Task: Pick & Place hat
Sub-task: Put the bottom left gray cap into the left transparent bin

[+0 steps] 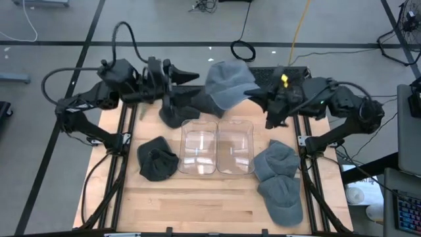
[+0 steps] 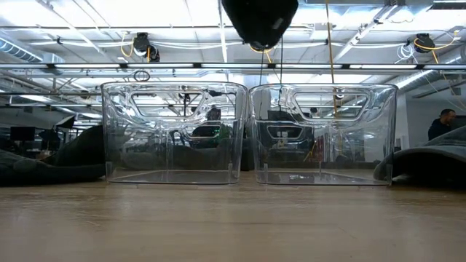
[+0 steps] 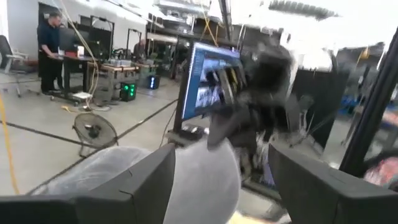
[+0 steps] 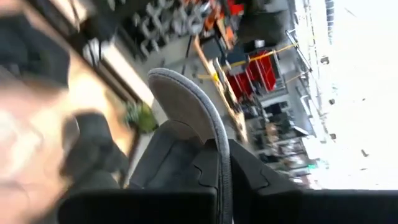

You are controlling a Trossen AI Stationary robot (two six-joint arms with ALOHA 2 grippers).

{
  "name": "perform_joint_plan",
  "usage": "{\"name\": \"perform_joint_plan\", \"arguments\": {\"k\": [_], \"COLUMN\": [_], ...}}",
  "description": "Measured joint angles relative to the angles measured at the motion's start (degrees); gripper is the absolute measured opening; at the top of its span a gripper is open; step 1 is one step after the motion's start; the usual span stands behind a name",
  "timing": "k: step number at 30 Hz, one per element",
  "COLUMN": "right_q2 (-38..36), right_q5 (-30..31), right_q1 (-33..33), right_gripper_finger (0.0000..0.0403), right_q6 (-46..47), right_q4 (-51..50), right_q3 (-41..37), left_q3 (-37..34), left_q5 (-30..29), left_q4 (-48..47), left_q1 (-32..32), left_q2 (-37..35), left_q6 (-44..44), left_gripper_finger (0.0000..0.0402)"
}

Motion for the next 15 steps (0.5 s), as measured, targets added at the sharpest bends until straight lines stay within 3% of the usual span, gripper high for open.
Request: {"name": "perform_joint_plan", "arguments": {"k": [5, 8, 15], "right_q2": [2.3, 3.7, 6.5], "right_q5": [10.3, 13.5, 22.5], "right_q1": [5.4, 8.4, 14.9], "right_gripper_finger": [0.0000, 0.0000, 0.0000], "right_q6": [-10.8, -16.2, -21.7], "right_q4": [0.3, 1.1, 7.2], "right_q3": [0.0, 0.0, 0.0], "left_q3": [0.1, 0.0, 0.0], "left_q5": [8.8, 15.0, 24.9], "left_q4": [-1.5, -2.9, -3.2], "left_q1": [6.6, 10.6, 17.9], "left_q2": [-1.2, -1.0, 0.0], "left_q6": [-11.3, -18.1, -23.1], "left_gripper_finger": [0.0270, 0.0271, 0.0263]}}
